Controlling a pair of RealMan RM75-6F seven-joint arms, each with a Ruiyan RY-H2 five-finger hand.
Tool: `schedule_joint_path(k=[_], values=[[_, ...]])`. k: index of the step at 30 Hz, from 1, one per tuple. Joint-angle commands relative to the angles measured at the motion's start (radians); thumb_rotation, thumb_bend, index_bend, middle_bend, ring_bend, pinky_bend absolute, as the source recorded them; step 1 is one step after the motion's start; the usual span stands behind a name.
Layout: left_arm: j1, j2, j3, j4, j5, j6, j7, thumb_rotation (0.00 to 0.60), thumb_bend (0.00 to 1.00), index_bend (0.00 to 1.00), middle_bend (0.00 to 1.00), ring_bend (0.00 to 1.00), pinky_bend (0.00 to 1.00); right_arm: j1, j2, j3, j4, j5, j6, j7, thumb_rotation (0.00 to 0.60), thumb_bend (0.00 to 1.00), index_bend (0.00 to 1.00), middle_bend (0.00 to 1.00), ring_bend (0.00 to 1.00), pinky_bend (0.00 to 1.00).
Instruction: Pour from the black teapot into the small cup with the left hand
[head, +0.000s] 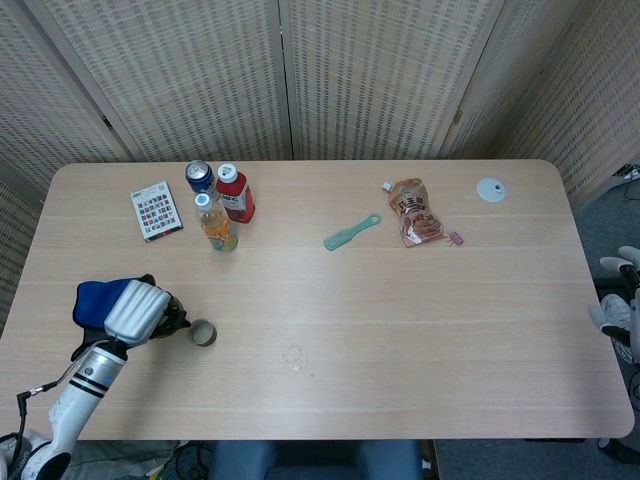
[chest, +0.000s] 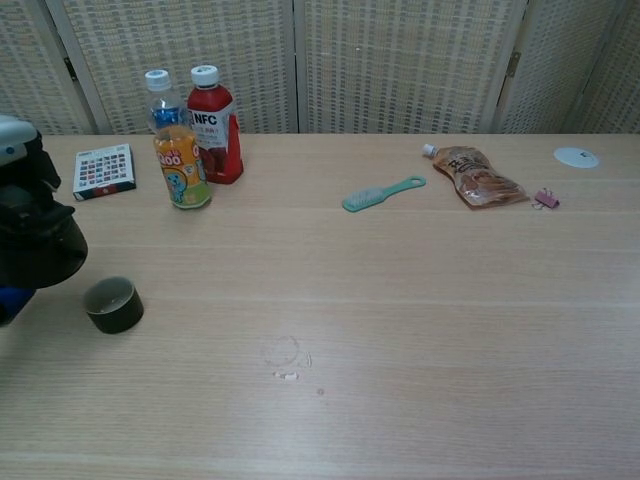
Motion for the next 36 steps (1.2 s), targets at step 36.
schedule_joint_path(k=[36], values=[[0.004,-0.122,0.039,0.134,0.150,0.099,0.206,0.511,0.43,1.00,1.00,1.00,0.44,-0.012,0.008,-0.001,-0.007,0.003,0.009,0.004,0.600,0.16,0.32,0.22,0.20,0.17]])
